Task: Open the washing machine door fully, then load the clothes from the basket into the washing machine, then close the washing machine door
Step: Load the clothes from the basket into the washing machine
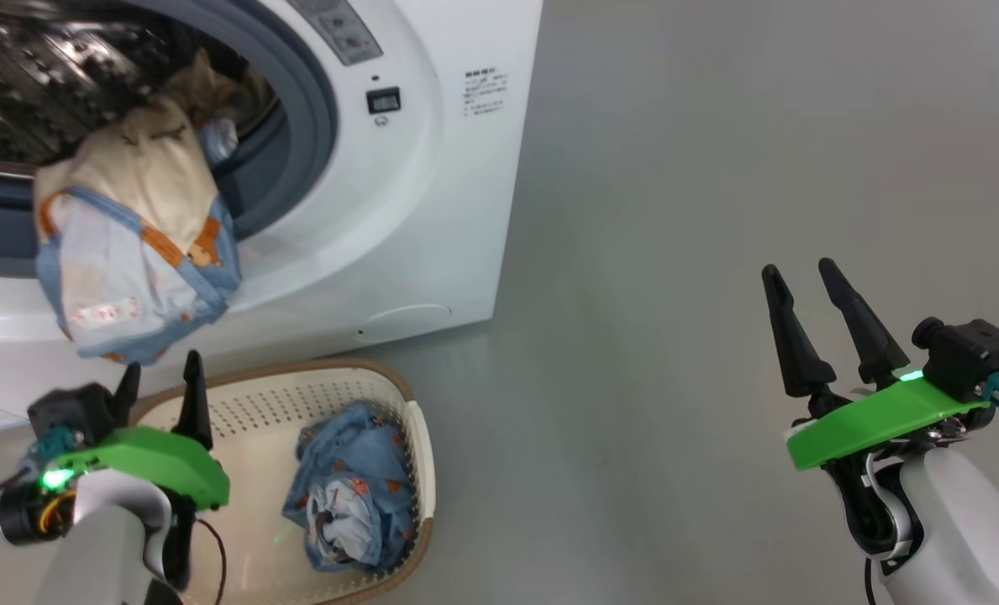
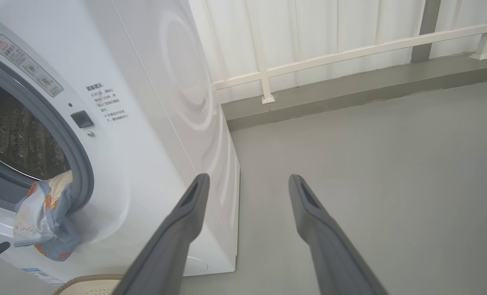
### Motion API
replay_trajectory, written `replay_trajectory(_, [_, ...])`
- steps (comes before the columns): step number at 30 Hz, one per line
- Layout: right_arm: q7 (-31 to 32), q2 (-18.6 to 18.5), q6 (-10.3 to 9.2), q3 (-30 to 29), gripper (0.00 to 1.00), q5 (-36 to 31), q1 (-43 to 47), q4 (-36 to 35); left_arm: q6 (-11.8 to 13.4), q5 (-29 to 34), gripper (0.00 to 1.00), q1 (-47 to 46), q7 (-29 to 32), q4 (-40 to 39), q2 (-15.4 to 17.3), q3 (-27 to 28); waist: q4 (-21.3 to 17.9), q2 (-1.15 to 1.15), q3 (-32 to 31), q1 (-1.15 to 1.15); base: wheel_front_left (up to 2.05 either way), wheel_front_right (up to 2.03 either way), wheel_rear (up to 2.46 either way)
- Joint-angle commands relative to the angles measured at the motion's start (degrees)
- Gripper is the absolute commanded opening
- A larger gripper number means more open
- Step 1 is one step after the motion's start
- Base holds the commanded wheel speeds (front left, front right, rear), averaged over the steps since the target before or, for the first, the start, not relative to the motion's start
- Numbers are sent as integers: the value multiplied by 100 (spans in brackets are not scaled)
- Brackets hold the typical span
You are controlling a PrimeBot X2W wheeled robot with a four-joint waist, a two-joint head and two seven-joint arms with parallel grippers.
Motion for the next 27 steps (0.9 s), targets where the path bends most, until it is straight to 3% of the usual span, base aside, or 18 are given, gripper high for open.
replay_trajectory(1, [-46, -34, 42, 49, 100, -87, -95, -155, -15, -62, 100, -214, -57, 34, 226, 122, -110, 0, 202, -1, 0, 0, 0])
replay_trajectory(14, [-46, 62, 42, -58, 100, -169, -282, -299, -7, -208, 100, -1317, -77, 1179, 486, 166, -232, 0, 944, -1, 0, 0, 0])
replay_trajectory(27, [-46, 76, 42, -143, 100, -251, -411, -400, -19, -442, 100, -2106, -45, 1719, 736, 255, -307, 0, 1405, -1, 0, 0, 0])
